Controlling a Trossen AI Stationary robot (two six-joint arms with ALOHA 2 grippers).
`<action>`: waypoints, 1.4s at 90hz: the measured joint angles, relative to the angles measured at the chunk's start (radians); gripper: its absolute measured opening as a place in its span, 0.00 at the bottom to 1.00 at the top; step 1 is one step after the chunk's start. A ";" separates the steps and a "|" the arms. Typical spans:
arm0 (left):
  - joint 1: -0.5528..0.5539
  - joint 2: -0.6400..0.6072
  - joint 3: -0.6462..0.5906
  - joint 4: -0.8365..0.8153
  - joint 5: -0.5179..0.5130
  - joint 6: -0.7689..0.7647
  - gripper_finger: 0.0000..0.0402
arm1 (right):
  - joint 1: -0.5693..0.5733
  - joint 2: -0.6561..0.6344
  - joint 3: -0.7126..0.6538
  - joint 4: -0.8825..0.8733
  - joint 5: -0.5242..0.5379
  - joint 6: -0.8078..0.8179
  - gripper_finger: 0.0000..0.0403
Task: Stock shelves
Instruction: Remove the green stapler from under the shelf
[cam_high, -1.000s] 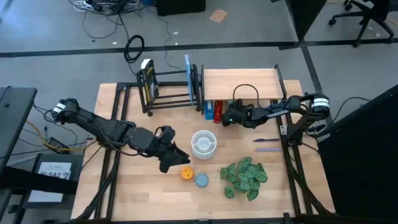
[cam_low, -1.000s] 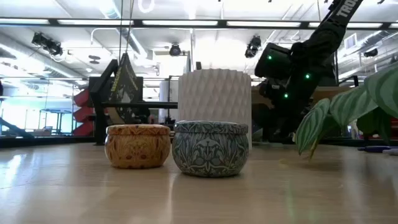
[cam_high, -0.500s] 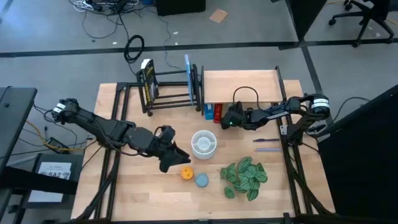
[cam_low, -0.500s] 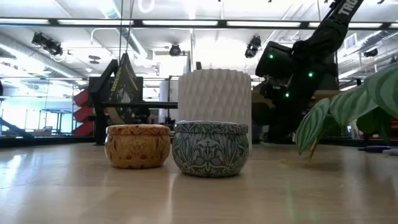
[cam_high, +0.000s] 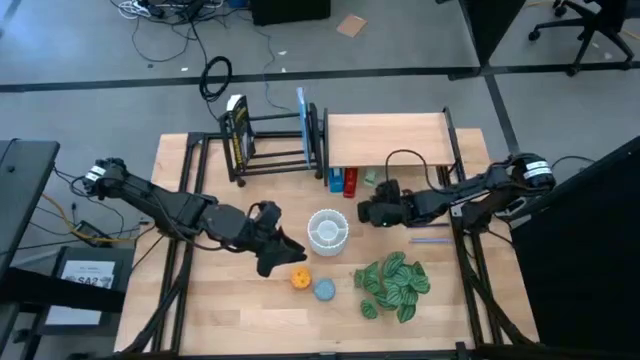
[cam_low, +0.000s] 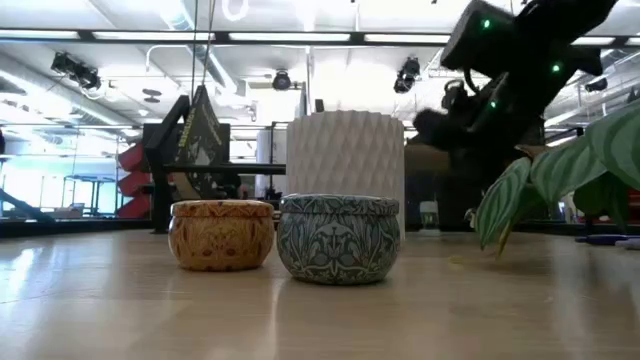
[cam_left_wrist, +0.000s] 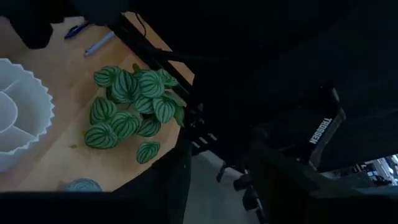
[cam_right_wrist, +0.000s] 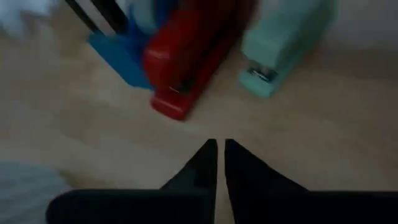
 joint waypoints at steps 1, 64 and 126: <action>0.000 0.000 0.000 0.000 -0.001 0.000 0.35 | -0.002 0.000 0.000 0.007 0.001 -0.012 0.04; -0.001 0.080 -0.001 0.081 0.030 -0.027 0.35 | -0.281 0.019 0.000 0.076 -0.082 -0.038 0.80; 0.000 0.081 0.000 0.106 0.031 -0.024 0.35 | -0.295 0.135 0.002 0.142 0.021 -0.069 0.73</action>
